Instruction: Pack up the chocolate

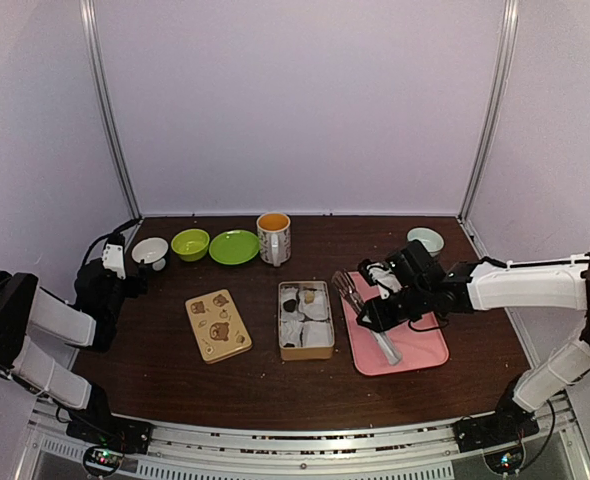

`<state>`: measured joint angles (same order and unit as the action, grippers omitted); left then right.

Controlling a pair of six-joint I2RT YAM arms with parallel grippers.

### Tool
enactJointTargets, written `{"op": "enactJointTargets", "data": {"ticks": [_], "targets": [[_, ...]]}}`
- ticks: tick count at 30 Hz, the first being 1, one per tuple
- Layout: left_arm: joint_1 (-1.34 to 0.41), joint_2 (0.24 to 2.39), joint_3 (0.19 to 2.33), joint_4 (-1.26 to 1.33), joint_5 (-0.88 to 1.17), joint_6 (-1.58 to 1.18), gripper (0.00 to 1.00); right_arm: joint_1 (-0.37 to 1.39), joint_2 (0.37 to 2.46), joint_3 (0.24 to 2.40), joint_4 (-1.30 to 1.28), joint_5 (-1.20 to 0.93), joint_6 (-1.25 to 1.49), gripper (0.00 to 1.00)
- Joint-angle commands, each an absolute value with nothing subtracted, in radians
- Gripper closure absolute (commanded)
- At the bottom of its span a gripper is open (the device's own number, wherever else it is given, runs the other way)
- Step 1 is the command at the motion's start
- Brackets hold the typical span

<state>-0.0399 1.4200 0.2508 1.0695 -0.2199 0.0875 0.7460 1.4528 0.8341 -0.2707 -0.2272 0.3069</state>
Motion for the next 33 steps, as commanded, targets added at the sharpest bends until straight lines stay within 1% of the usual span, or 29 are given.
{"op": "enactJointTargets", "data": {"ticks": [1,5,11,19,33], "targets": [[-0.032,1.427,0.266,1.121,-0.207,0.084,0.02,0.771,1.363,0.787,-0.197,-0.305,0.266,0.73],[-0.031,1.426,0.266,1.123,-0.208,0.083,0.02,0.789,1.308,0.740,-0.190,-0.301,0.276,0.73],[-0.031,1.427,0.266,1.122,-0.208,0.083,0.02,0.879,1.264,0.741,-0.245,-0.234,0.252,0.73],[-0.032,1.427,0.267,1.121,-0.208,0.083,0.02,0.903,1.197,0.672,-0.260,-0.203,0.266,0.72],[-0.031,1.427,0.267,1.122,-0.208,0.083,0.02,0.976,1.253,0.688,-0.333,-0.192,0.241,0.72]]}}
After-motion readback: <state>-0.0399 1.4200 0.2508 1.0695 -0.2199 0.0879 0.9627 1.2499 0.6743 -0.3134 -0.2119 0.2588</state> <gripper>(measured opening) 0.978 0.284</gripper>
